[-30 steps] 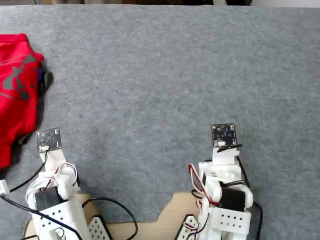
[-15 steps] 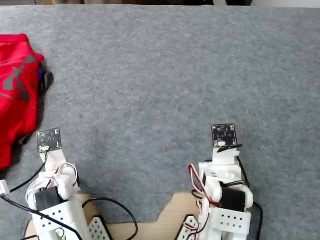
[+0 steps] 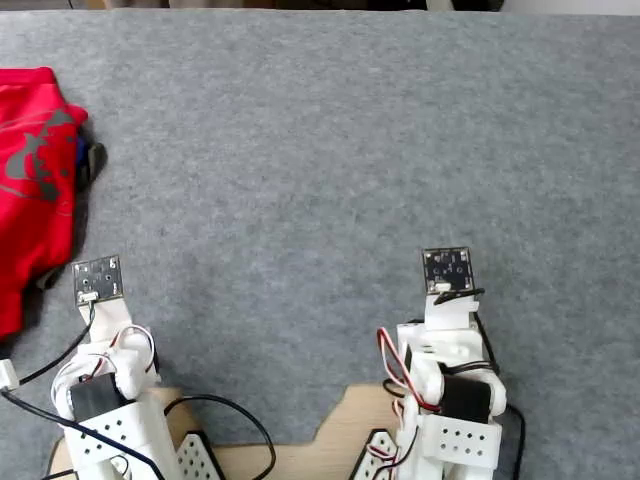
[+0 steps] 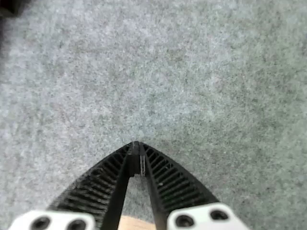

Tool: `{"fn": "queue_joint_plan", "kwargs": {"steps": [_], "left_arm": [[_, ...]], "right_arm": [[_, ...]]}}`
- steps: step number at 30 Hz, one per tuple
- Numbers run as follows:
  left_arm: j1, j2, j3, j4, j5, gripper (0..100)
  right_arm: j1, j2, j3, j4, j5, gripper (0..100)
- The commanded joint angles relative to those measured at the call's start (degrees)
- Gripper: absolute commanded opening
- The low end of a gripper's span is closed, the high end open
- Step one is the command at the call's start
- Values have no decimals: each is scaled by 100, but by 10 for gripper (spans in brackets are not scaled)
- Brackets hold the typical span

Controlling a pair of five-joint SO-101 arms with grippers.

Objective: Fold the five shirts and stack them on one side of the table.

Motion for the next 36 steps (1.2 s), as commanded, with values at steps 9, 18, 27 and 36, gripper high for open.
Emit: {"fn": "queue_joint_plan", "kwargs": {"steps": [9,18,27,36], "left_arm": [[9,-426,53,88,-18,20],[9,-426,53,88,-18,20],[18,-426,53,88,-18,20],[18,-435,35,0,-26,20]], "right_arm": [[66,-505,4,18,26,6],[66,-505,4,18,26,6],[66,-505,4,18,26,6],[66,-505,4,18,26,6]]}}
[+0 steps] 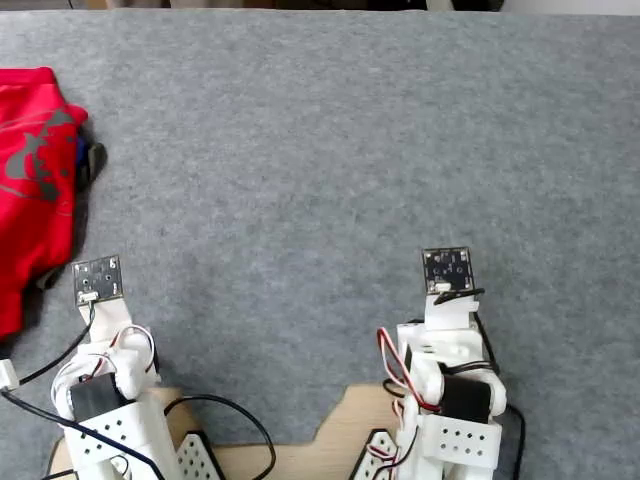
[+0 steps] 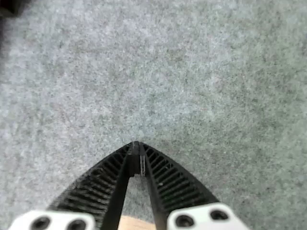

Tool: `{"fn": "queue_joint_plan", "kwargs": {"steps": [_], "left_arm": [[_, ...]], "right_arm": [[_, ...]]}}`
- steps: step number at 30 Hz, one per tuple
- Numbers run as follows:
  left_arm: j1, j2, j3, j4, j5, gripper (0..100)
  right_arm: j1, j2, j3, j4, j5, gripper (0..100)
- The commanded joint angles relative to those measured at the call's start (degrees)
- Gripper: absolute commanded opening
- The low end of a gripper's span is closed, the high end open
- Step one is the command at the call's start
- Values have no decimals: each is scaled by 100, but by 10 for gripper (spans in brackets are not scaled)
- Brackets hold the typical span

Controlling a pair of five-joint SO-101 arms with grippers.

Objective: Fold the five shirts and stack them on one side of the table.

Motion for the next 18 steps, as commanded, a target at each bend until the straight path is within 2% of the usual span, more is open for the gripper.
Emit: {"fn": "queue_joint_plan", "kwargs": {"steps": [1,5,7,10,14,18], "left_arm": [[-35,-435,18,-88,-35,20],[-185,-435,-193,-404,-53,21],[-237,-426,-448,-615,-369,21],[-765,-374,-1257,-818,-818,20],[-1459,-242,-2330,-1134,-844,21],[-1864,804,-3429,-1424,-835,22]], "right_arm": [[66,-505,4,18,26,6],[66,-505,4,18,26,6],[66,-505,4,18,26,6],[66,-505,4,18,26,6],[40,-505,4,18,0,6],[40,-532,4,9,0,6]]}}
